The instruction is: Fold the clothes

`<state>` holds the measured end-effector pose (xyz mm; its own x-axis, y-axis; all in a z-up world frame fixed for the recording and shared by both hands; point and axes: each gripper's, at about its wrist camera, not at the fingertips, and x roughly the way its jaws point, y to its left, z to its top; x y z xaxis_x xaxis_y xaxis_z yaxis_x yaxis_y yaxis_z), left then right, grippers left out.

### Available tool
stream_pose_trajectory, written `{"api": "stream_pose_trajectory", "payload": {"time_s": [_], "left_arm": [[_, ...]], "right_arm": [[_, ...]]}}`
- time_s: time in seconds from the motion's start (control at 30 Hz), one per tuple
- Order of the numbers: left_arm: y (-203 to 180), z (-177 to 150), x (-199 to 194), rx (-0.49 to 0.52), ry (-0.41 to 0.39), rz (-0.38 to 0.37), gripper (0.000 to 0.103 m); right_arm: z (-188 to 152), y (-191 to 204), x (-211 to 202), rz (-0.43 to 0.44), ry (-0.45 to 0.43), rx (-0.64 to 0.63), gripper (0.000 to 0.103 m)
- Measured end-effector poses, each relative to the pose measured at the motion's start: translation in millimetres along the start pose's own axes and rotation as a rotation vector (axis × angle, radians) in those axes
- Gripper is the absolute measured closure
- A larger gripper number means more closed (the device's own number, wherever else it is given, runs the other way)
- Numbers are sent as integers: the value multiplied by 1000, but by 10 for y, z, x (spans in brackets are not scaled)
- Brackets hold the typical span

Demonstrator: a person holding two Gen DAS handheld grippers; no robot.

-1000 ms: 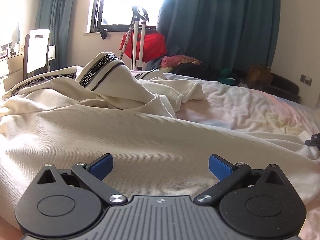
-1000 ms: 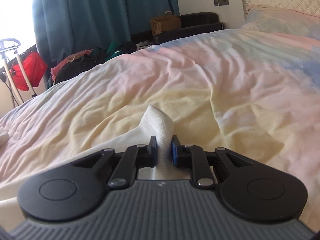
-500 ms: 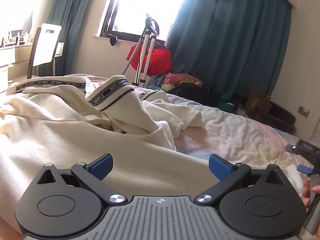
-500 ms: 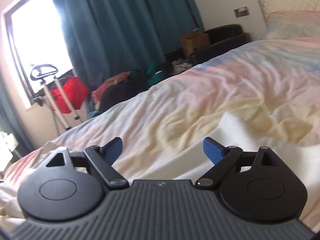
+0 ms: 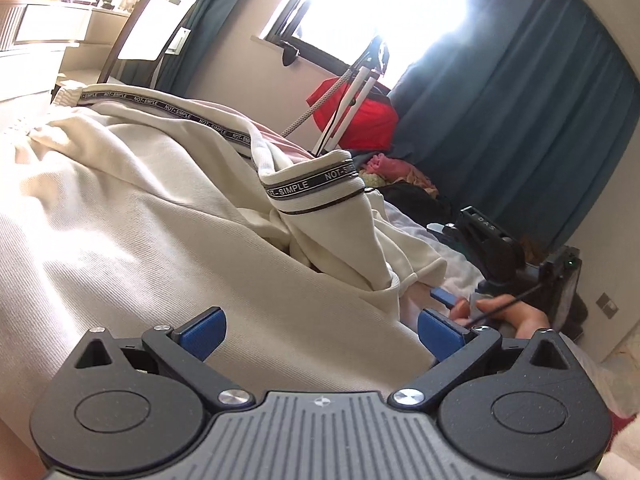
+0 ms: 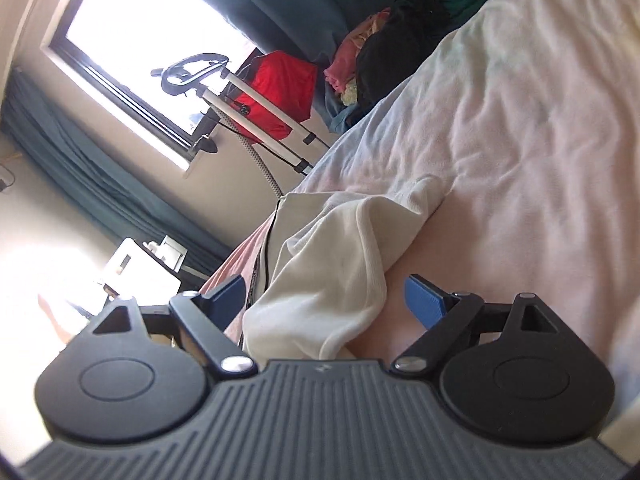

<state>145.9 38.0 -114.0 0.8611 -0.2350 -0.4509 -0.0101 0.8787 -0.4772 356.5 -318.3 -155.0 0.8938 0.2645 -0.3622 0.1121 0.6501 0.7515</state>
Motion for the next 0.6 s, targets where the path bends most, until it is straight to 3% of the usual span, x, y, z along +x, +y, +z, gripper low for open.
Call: {"api": "stream_pose_trajectory", "payload": {"time_s": [0.1, 0.2, 0.23, 0.27, 0.43, 0.6], "left_arm": [[81, -30, 79, -53, 12, -30, 0], [144, -41, 121, -104, 1, -76, 0], [147, -45, 131, -103, -6, -84, 0], [148, -46, 141, -99, -7, -85, 0], [185, -52, 135, -116, 0, -84, 0], [154, -61, 89, -103, -9, -80, 1]], "right_arm": [[57, 14, 337, -50, -34, -28, 18], [111, 26, 553, -150, -56, -106, 34], [134, 46, 610, -185, -68, -139, 55], [172, 114, 619, -227, -97, -194, 83], [506, 387, 429, -361, -230, -422, 90], [1119, 187, -269, -535, -404, -448, 90]]}}
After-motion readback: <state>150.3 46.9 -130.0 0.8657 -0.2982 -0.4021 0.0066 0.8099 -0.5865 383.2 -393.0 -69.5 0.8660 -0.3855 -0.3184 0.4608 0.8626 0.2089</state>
